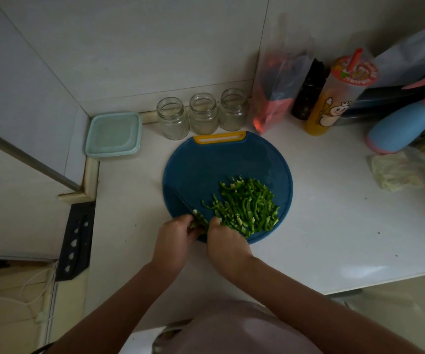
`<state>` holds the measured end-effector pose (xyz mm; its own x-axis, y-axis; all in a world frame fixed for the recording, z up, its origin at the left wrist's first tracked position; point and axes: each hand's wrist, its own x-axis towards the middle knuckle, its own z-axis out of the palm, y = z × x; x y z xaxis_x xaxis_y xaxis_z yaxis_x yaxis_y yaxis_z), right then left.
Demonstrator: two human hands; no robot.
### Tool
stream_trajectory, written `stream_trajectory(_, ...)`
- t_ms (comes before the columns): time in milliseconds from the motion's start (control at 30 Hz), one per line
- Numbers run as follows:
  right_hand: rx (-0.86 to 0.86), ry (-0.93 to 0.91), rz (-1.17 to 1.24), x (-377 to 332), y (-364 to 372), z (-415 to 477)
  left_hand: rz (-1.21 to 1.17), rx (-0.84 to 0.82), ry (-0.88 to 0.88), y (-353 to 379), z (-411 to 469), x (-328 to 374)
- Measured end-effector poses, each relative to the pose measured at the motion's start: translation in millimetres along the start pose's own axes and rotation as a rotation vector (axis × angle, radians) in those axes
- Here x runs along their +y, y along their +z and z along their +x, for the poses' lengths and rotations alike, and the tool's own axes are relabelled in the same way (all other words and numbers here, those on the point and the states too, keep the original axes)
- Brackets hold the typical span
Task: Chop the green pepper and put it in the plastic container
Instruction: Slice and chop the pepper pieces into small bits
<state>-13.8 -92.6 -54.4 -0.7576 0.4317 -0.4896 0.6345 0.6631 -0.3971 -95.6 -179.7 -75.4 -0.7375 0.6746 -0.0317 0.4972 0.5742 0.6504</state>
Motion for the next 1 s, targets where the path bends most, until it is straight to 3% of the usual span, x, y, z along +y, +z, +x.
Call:
stream_trajectory(600,0.133,-0.014,0.335,29,-1,-7,-0.197,0.094,-0.242,5,-1,-1)
stream_trajectory(767,0.151,-0.056,0.324,22,5,-13,-0.196,0.086,-0.191,5,-1,2)
stream_trajectory(1000,0.144,-0.044,0.19,16,13,-20,-0.23,0.11,-0.256,6,1,6)
